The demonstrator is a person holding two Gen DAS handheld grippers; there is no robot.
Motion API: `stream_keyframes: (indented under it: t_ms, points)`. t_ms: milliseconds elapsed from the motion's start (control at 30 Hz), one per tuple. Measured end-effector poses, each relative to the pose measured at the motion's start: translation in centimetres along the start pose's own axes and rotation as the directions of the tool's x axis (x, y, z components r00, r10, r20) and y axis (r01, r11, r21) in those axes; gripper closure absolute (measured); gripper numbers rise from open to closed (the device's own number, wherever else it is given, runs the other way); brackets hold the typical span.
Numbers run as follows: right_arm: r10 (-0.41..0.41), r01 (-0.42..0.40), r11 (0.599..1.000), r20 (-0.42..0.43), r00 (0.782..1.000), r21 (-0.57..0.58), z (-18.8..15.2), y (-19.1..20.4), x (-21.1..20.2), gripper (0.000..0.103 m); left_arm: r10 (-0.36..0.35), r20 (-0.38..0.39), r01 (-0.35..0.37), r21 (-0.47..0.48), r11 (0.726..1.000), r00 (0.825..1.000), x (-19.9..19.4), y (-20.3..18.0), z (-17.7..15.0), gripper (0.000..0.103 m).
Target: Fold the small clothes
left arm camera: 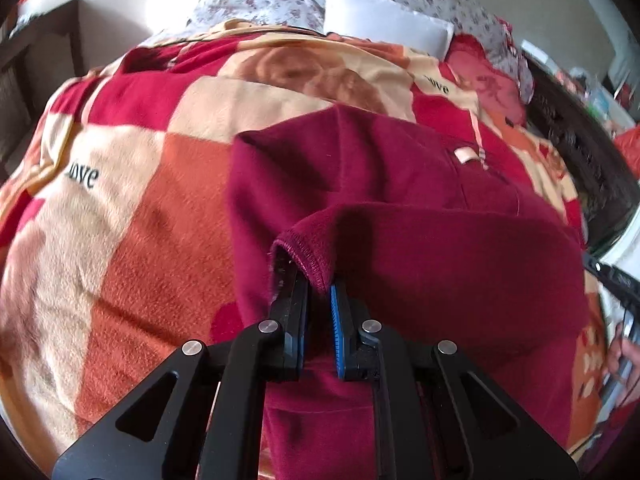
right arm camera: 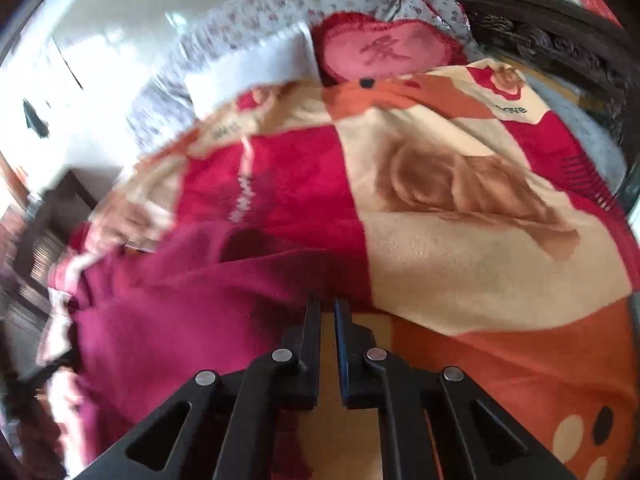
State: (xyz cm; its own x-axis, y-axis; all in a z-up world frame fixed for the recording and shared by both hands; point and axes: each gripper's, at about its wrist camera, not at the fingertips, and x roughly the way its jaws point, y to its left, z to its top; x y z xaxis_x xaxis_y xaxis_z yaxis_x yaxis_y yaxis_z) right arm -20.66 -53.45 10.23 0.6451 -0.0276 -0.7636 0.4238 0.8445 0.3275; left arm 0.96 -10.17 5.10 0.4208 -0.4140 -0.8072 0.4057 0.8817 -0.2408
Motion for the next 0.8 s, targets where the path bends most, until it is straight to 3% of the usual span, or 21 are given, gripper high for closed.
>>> stream_keyframes:
  t_ms: [67, 133, 233, 300, 400, 467, 600, 667, 733, 800]
  points:
    - [0.108, -0.108, 0.994, -0.009, 0.994, 0.023, -0.4, 0.0, -1.4, 0.096, -0.001, 0.013, 0.001, 0.001, 1.000, 1.000, -0.5, 0.3, 0.1, 0.094]
    - [0.142, -0.143, 0.989, -0.047, 0.989, -0.022, -1.0, 1.3, -1.9, 0.096, -0.009, 0.020, 0.009, 0.000, 1.000, 1.000, -0.9, 0.4, 0.1, 0.094]
    - [0.084, -0.103, 0.984, -0.127, 0.988, -0.148, -2.5, 3.9, -1.1, 0.096, -0.003, 0.021, 0.003, 0.002, 1.000, 1.000, -1.0, 0.2, -0.2, 0.094]
    - [-0.003, -0.029, 0.980, -0.160, 0.987, -0.197, -4.3, 4.7, -0.4, 0.096, 0.001, 0.015, -0.001, 0.006, 1.000, 1.000, -1.1, 0.0, -0.4, 0.094]
    - [0.013, -0.050, 0.984, -0.215, 0.977, -0.170, -7.6, 3.8, 0.0, 0.096, 0.010, 0.018, -0.010, 0.017, 1.000, 1.000, -1.2, -0.1, -0.8, 0.094]
    - [0.031, -0.064, 0.987, -0.216, 0.976, -0.146, -9.3, 3.1, -0.7, 0.096, 0.012, 0.007, -0.012, 0.017, 1.000, 1.000, -1.1, 0.1, -0.8, 0.094]
    - [0.061, -0.078, 0.993, -0.197, 0.979, -0.083, -9.5, 1.7, -2.9, 0.096, 0.021, 0.034, -0.021, 0.002, 1.000, 0.999, -2.6, 0.5, -0.7, 0.093]
    - [0.088, -0.097, 0.993, -0.124, 0.988, -0.062, -8.7, 1.4, -4.4, 0.096, 0.026, 0.061, -0.026, -0.001, 1.000, 0.998, -3.6, 0.7, -0.7, 0.083]
    - [0.089, -0.093, 0.995, -0.082, 0.993, -0.039, -7.7, 1.3, -4.9, 0.090, 0.032, 0.086, -0.032, 0.003, 0.999, 0.996, -4.6, 0.7, -0.8, 0.077]
    - [0.082, -0.085, 0.996, -0.084, 0.993, -0.031, -6.9, 1.5, -4.1, 0.056, 0.020, 0.099, -0.020, 0.001, 1.000, 0.995, -5.2, 0.6, -0.8, 0.074]
